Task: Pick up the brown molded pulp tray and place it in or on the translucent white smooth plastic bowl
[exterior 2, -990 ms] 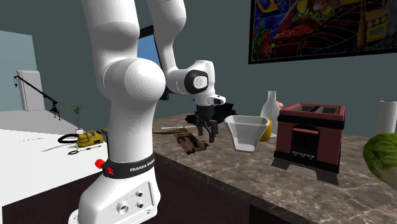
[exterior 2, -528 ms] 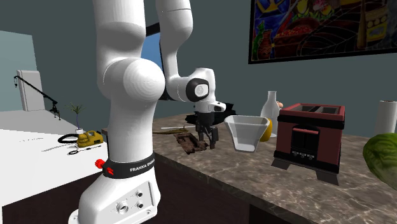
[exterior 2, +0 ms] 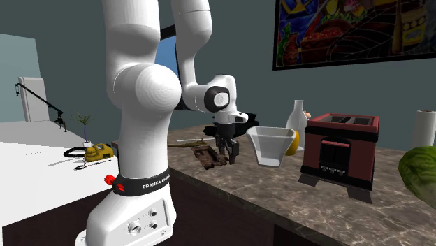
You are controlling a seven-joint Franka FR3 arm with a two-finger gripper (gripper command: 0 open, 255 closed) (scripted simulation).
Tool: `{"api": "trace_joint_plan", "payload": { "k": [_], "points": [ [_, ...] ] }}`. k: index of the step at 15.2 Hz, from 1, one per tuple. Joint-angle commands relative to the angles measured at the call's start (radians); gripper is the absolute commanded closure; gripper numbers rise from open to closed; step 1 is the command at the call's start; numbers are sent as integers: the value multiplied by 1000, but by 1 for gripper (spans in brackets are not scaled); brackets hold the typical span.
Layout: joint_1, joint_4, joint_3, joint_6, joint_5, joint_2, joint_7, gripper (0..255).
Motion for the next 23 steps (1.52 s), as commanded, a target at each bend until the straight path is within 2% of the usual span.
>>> {"api": "trace_joint_plan", "payload": {
  "k": [1, 7, 13, 23],
  "points": [
    [0, 0, 0, 0, 0, 0, 0, 255],
    [0, 0, 0, 0, 0, 0, 0, 255],
    [10, -3, -4, -122, 29, -125, -16, 255],
    [17, 16, -17, -326, 34, -309, -16, 255]
  ]
}}
